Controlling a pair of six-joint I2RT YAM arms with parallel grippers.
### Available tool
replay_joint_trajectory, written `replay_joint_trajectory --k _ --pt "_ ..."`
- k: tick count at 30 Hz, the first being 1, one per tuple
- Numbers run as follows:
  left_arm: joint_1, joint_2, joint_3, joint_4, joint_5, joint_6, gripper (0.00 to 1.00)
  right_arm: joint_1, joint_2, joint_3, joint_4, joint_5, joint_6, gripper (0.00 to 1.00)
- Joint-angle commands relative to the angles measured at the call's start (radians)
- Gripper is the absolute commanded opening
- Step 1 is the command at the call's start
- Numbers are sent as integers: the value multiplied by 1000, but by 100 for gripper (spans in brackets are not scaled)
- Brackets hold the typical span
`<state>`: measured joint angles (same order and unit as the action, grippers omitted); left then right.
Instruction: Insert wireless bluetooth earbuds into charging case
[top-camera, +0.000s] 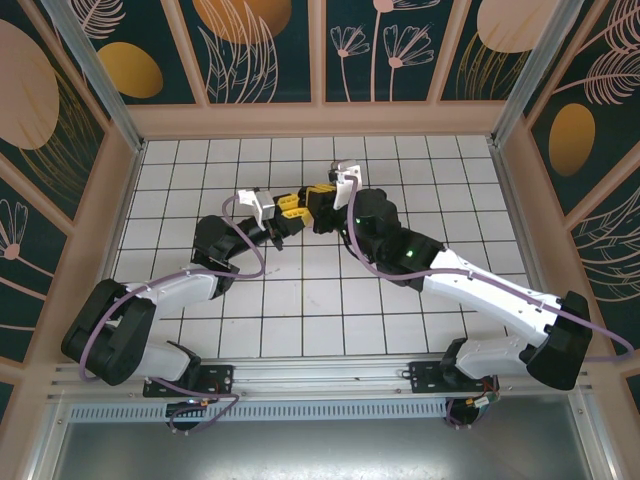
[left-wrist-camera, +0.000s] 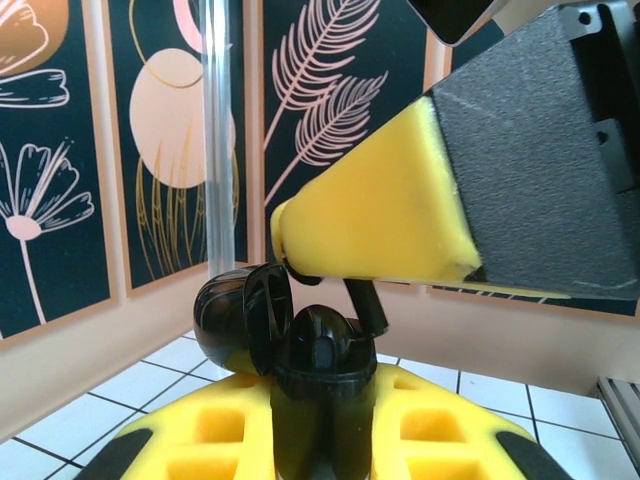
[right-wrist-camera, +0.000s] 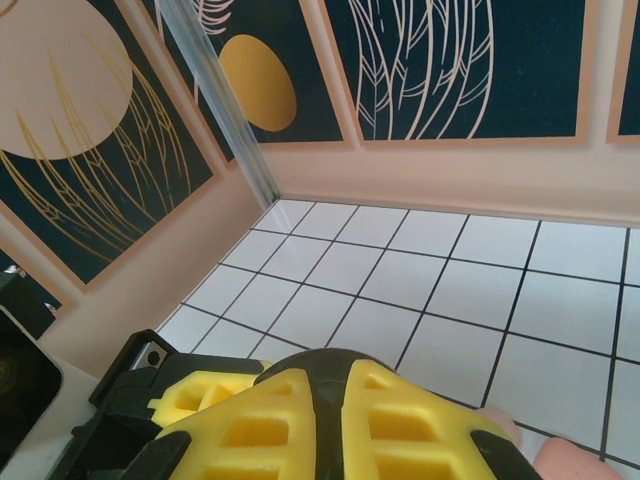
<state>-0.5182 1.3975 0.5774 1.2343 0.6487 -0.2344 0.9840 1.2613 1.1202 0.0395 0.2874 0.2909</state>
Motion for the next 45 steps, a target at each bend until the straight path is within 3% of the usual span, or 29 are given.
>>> replay_joint_trajectory --k 1,6,11,17,26,38,45 --pt "-6 -13 29 83 -60 -20 0 -6 -43 42 -43 -40 54 11" --pt "-6 29 12 120 -127 -53 0 -34 -123 68 -77 -99 132 11" --pt "-6 42 -7 140 -202 -59 0 -65 -183 62 -220 -104 205 12" --pt "-6 4 -39 107 -254 -63 0 -137 -204 -63 -379 -162 284 13" --pt "-6 -107 -108 0 -232 -111 0 -171 -80 -298 -397 -198 343 13" --pt "-6 -281 -157 -148 -210 -90 0 -200 175 -345 -405 -301 279 12" --pt "-6 -297 -159 -165 -208 -72 0 -200 245 -349 -420 -355 250 12"
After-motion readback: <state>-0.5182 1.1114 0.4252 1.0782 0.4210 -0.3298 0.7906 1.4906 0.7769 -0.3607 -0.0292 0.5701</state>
